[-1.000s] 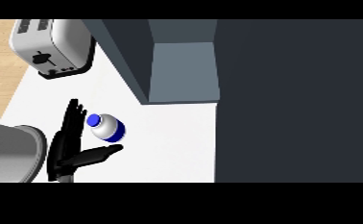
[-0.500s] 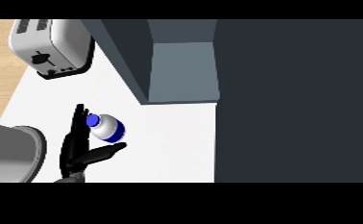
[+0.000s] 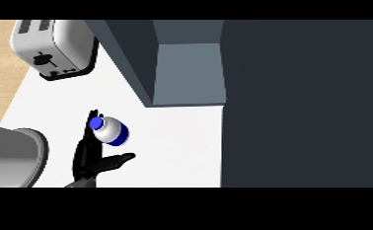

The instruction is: Pick up the bottled water, place it into the cabinet and close the cabinet

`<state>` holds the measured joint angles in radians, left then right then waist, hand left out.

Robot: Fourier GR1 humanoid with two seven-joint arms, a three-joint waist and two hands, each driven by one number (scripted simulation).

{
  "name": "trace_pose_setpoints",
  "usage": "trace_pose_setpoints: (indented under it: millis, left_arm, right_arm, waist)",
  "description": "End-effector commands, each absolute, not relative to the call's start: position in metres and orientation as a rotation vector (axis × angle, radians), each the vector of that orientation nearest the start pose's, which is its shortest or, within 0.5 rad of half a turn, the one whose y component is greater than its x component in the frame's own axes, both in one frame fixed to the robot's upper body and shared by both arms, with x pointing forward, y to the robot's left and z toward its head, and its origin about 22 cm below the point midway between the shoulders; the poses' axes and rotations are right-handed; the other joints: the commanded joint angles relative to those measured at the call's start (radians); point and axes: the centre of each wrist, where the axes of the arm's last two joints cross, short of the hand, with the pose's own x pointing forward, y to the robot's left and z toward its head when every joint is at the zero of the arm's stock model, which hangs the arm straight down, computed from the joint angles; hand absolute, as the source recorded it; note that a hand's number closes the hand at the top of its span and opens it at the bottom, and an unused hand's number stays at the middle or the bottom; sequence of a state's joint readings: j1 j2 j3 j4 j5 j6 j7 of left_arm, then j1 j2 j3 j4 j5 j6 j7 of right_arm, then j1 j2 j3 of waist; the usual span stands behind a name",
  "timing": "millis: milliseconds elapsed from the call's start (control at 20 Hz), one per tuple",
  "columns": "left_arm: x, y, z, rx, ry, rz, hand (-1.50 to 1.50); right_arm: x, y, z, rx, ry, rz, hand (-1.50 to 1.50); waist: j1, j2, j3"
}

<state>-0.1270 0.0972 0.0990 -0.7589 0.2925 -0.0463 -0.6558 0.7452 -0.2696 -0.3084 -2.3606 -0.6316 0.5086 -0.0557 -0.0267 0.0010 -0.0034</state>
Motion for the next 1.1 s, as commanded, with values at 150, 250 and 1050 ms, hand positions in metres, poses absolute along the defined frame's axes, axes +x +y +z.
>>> trace_pose_setpoints:
  millis: [150, 250, 1050]
  left_arm:
    - [0.233, 0.257, -0.15, -0.116, -1.593, 0.403, 1.5]
    - [0.227, 0.259, -0.157, -0.141, -1.579, 0.467, 1.5]
    - [0.243, 0.317, -0.139, -0.186, -1.732, 0.365, 1.5]
  right_arm:
    - [0.039, -0.304, 0.163, 0.276, -1.895, 0.126, -1.5]
    - [0.032, -0.315, 0.16, 0.282, -1.867, 0.144, -1.5]
    - [0.037, -0.316, 0.16, 0.258, -1.904, 0.121, -1.5]
  waist:
    - [0.004, -0.002, 0.0]
    - [-0.006, -0.003, 0.0]
    - [0.014, 0.0, 0.001]
